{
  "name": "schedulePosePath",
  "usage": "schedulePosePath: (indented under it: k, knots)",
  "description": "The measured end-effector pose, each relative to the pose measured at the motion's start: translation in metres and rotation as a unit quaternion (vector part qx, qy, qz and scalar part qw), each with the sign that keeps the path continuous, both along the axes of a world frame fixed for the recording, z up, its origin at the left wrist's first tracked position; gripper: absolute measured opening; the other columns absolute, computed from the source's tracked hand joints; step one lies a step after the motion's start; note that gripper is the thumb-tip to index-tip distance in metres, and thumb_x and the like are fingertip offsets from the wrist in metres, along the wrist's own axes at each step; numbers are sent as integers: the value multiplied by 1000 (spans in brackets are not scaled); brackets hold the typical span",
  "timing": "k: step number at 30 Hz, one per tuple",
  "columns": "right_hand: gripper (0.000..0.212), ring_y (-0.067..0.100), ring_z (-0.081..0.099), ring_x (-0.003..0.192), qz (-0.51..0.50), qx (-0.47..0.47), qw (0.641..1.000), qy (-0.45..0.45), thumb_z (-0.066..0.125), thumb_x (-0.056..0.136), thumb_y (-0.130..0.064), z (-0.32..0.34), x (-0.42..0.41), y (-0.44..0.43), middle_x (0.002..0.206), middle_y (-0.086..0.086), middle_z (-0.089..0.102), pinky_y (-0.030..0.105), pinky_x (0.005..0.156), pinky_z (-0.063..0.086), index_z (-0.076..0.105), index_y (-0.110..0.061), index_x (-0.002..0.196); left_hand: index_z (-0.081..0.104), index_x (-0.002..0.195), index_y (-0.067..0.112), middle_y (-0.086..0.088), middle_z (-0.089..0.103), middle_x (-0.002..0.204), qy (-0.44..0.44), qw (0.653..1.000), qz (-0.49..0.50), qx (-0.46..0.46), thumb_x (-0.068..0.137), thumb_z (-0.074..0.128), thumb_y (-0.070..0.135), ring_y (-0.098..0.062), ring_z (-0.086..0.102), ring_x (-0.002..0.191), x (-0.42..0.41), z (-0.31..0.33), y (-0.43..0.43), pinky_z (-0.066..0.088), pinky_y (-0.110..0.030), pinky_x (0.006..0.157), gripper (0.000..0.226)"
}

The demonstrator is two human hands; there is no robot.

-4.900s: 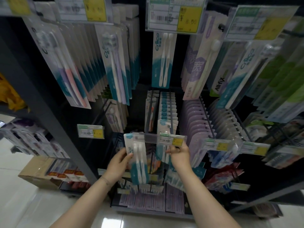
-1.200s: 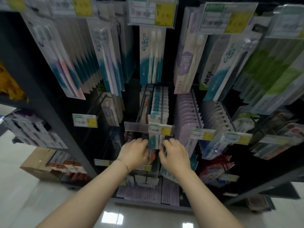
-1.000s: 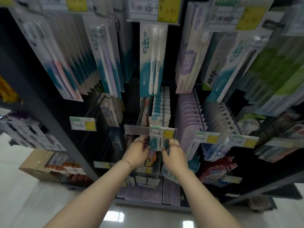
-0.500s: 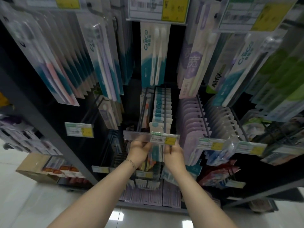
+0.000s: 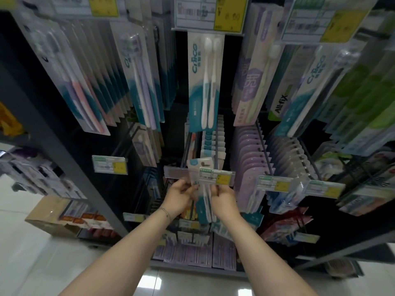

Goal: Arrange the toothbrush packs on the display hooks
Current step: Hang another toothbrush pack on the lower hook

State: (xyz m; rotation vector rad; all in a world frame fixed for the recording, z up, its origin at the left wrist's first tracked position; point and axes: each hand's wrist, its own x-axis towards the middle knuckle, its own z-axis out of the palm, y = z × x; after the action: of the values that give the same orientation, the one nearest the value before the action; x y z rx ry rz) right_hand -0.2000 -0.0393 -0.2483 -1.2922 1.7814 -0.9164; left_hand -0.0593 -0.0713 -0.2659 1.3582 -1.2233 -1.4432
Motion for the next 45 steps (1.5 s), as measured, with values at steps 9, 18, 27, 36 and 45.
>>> schedulePosePath:
  k: [9, 18, 27, 36, 45]
  knots:
    - [18, 16, 55, 87, 93, 17, 995, 38, 43, 101, -24, 0, 26, 20, 95, 2, 61, 23, 69, 36, 58, -13, 101, 63, 101, 26, -4, 71, 101, -100, 994, -32, -18, 93, 59, 11, -25, 68, 95, 39, -11, 32, 56, -46, 87, 17]
    - [12, 16, 59, 89, 156, -25, 987, 26, 50, 98, -20, 14, 51, 40, 96, 2, 64, 28, 74, 44, 60, -16, 103, 63, 109, 13, -8, 72, 100, -100, 993, 5, -63, 92, 60, 5, -22, 70, 87, 73, 9, 65, 58, -33, 77, 19]
    - [7, 8, 57, 82, 225, -53, 972, 33, 52, 97, -24, 38, 76, 50, 89, -8, 62, 26, 69, 44, 58, -27, 97, 65, 109, 17, -7, 73, 98, -94, 990, 46, -91, 91, 62, 7, -23, 71, 85, 109, 35, 91, 58, -36, 79, 21]
    - [7, 7, 60, 82, 177, -162, 970, -21, 53, 97, -20, 112, 79, 38, 88, -8, 63, 25, 70, 48, 60, -22, 98, 63, 90, 11, -3, 65, 75, -76, 974, 90, -194, 92, 62, 14, -17, 61, 62, 103, 114, 79, 53, -28, 63, 4]
    - [3, 21, 64, 84, 99, -258, 960, -49, 59, 93, -18, 177, 53, -4, 89, 5, 67, 34, 74, 51, 62, -17, 93, 61, 91, 9, -3, 65, 81, -41, 955, 115, -271, 93, 61, 16, -9, 59, 61, 65, 188, 38, 49, -18, 56, 7]
